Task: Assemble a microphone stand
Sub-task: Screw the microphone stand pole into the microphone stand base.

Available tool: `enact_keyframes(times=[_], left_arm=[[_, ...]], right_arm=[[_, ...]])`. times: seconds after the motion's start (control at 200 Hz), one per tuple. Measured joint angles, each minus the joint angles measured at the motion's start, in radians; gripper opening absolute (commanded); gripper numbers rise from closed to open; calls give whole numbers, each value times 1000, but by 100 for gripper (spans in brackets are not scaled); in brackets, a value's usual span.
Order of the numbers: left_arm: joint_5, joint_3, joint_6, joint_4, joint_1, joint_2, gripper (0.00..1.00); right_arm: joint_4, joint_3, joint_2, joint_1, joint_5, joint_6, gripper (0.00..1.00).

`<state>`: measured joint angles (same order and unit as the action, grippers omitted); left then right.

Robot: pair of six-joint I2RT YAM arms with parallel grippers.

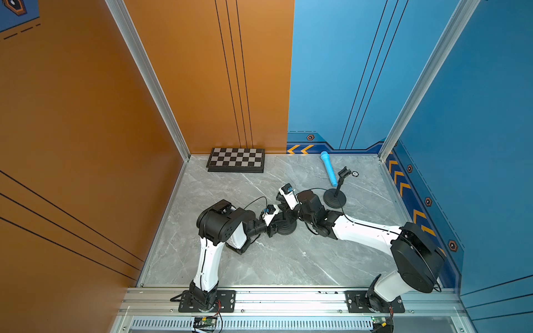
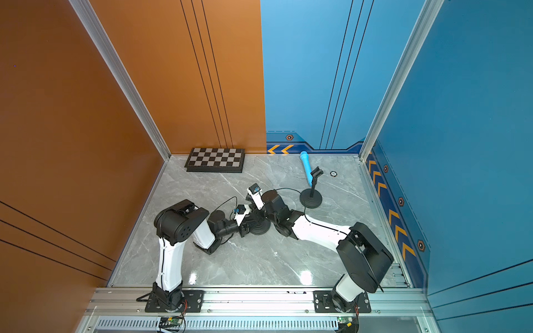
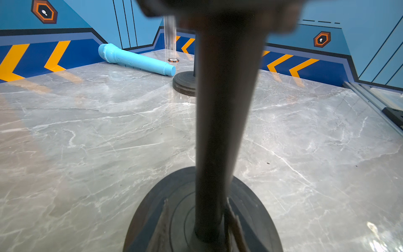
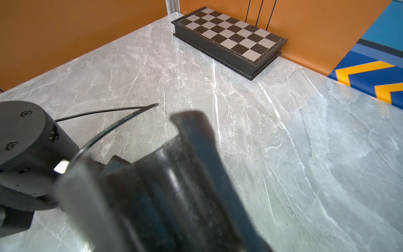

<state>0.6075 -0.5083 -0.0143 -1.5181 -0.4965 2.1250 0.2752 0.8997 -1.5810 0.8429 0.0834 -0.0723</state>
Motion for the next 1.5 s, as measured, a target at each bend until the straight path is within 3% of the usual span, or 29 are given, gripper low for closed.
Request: enact_keyframes(times=[0.22, 0.3, 0.415, 0.485, 0.686, 0.926, 1.176, 1.301, 1.501], left_arm=[[10, 0, -2, -1, -2, 2, 43], [15, 0, -3, -5, -2, 6, 43], [18, -4, -3, -12, -2, 13, 43], [19, -6, -3, -15, -2, 15, 42], [21, -10, 0, -19, -2, 18, 43], [22, -11, 0, -19, -2, 19, 42], [24, -11, -1, -19, -2, 20, 41], [26, -11, -3, -19, -2, 20, 41], [26, -11, -3, -19, -2, 21, 41]], right_arm=[[55, -6, -60, 206, 567, -212, 0], [47, 22, -98, 237, 686, -272, 0], [22, 42, -111, 234, 708, -308, 32], [21, 36, -98, 214, 660, -293, 50], [-23, -50, 52, 119, 335, -158, 65], [-47, -124, 247, -58, -143, 0, 66], [-44, -142, 187, -228, -495, 190, 67], [-44, -108, 103, -249, -607, 259, 67], [-32, -28, 45, -248, -676, 294, 63]])
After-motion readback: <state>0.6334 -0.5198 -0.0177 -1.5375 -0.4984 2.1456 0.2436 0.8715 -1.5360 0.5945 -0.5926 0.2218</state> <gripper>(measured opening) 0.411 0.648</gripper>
